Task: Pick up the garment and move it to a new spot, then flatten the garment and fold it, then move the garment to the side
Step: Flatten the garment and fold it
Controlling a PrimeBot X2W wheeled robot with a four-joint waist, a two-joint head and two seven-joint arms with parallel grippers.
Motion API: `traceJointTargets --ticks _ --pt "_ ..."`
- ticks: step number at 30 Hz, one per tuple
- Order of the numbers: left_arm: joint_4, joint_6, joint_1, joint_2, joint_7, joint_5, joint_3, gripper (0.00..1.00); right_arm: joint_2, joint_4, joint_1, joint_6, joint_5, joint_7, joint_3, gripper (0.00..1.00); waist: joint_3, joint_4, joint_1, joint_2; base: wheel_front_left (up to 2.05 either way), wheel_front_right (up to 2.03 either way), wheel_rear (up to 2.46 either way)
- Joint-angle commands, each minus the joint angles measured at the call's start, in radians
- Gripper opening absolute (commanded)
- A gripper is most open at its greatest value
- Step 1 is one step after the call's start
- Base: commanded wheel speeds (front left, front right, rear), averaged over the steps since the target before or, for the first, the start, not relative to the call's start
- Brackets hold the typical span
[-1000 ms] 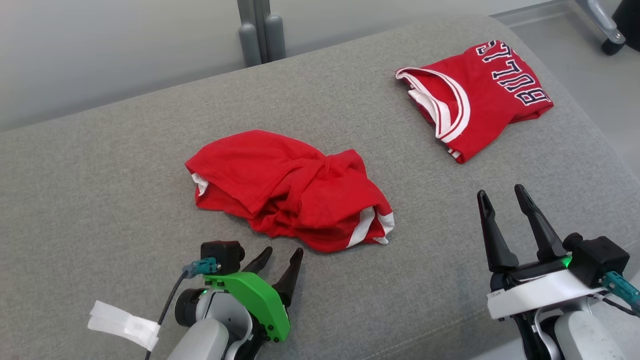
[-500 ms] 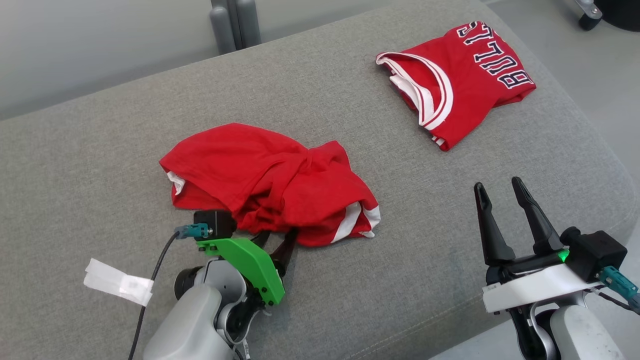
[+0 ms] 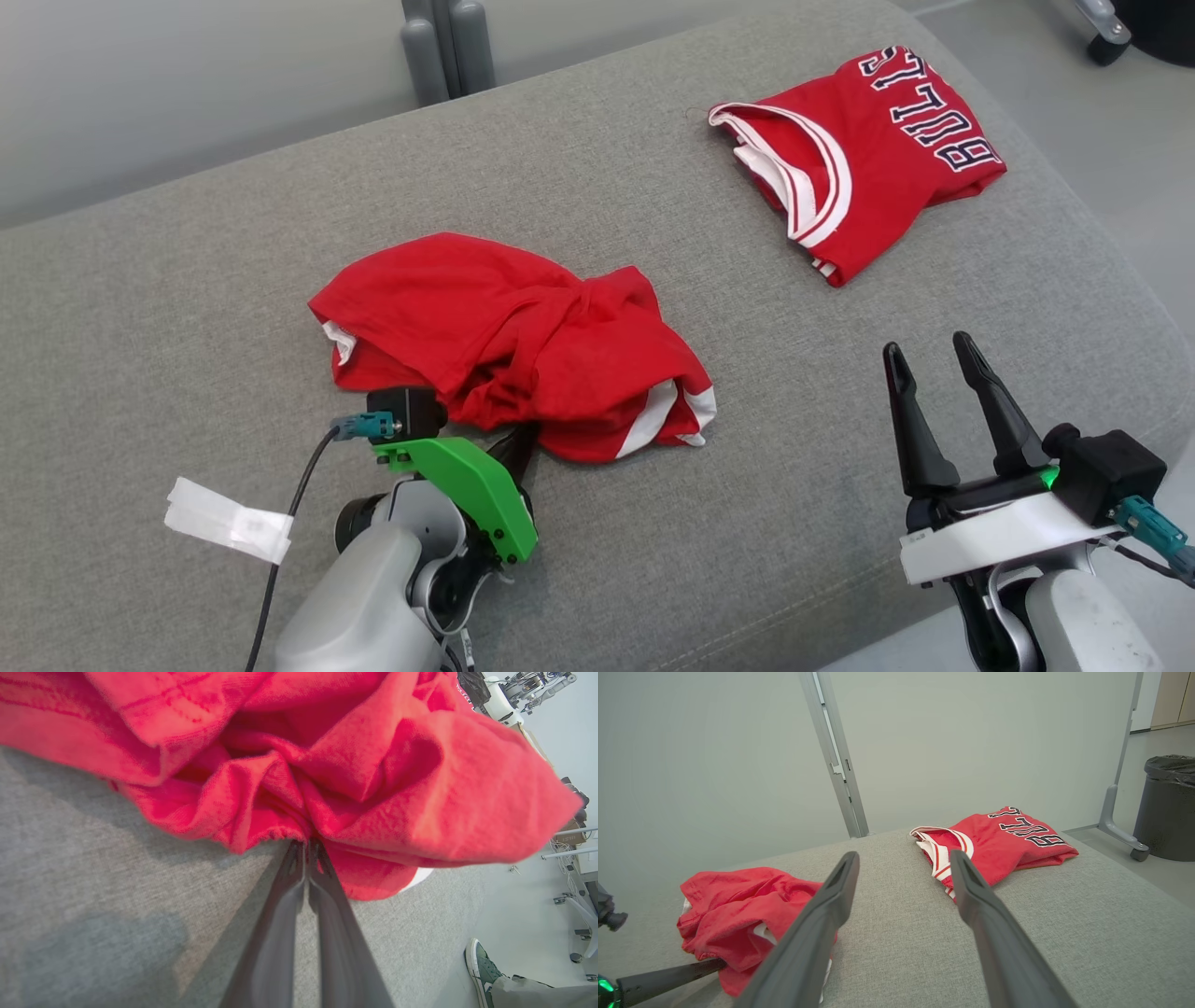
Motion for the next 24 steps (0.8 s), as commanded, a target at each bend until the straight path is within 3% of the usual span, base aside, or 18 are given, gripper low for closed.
traceJointTargets --ticks 1,13,24 --pt "0.005 -0.006 -0.015 0.002 -0.008 -0.01 -0.005 0.0 -0.005 0.002 -0.003 0.0 -0.008 -0.004 0.001 1.0 -0.004 0.006 0.0 0.0 0.0 0.0 0.0" --pt "-0.03 -0.003 -0.006 0.025 -0.087 0.017 -0.059 0.0 -0.022 0.017 0.026 0.0 -0.001 -0.004 -0.007 1.0 -0.068 0.08 0.0 0.0 0.0 0.0 0.0" --pt "-0.196 0.093 0.069 0.154 -0.057 0.012 -0.014 0.0 -0.029 0.023 0.052 0.0 0.009 -0.004 -0.011 1.0 -0.102 0.143 0.0 0.0 0.0 0.0 0.0"
